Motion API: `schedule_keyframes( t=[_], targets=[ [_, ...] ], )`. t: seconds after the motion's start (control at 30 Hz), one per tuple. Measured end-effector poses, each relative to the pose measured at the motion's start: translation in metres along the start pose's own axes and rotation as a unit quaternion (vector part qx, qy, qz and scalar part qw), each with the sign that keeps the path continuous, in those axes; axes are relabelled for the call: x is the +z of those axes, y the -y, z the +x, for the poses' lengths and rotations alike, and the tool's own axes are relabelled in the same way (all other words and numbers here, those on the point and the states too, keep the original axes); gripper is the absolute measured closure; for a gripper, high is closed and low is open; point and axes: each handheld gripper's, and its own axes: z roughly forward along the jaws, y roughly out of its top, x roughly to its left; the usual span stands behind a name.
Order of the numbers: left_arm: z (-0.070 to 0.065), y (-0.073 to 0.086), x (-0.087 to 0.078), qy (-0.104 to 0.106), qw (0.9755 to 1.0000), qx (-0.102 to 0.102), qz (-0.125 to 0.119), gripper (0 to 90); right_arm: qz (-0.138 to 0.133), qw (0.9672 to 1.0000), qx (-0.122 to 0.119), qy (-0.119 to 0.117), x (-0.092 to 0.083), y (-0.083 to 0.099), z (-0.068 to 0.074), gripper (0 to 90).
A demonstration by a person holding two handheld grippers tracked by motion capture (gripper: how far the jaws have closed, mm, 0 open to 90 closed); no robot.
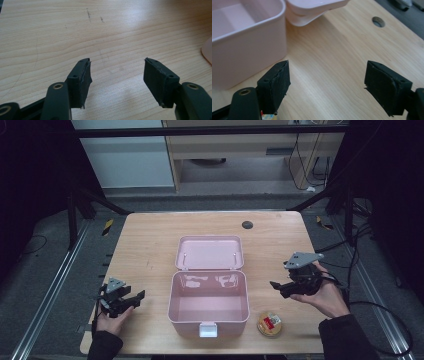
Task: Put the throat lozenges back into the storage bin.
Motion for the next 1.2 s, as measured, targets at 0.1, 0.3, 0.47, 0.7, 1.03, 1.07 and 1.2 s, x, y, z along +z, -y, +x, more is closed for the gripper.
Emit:
schedule_keyframes(
  t=[0.1,0.3,0.47,0.7,1.03,1.07,1.2],
  targets=[
    [0.000,0.000,0.000,0.001,1.0000,0.002,0.002,38.2,0.013,0.9996,-0.015,-0.018,0.002,-0.001,0.004,20.5],
    [-0.001,0.000,0.001,0.003,1.0000,0.004,0.003,38.2,0.042,0.9970,-0.043,-0.050,0.005,-0.001,0.012,19.7],
    [-0.002,0.000,0.001,0.004,1.0000,0.005,0.004,38.2,0.070,0.9926,-0.068,-0.071,0.009,0.002,0.021,18.8],
    [-0.002,0.000,0.001,0.004,1.0000,0.006,0.005,38.2,0.101,0.9854,-0.096,-0.098,0.016,0.005,0.032,17.8],
    [-0.002,0.000,0.001,0.004,0.9999,0.008,0.006,38.2,0.142,0.9738,-0.123,-0.128,0.024,0.011,0.043,17.3],
    [-0.002,0.000,0.001,0.004,0.9999,0.008,0.006,38.2,0.143,0.9731,-0.125,-0.130,0.025,0.012,0.044,17.2],
    [-0.002,0.000,0.001,0.004,0.9999,0.009,0.006,38.1,0.153,0.9694,-0.132,-0.139,0.028,0.014,0.048,16.5]
  ],
)
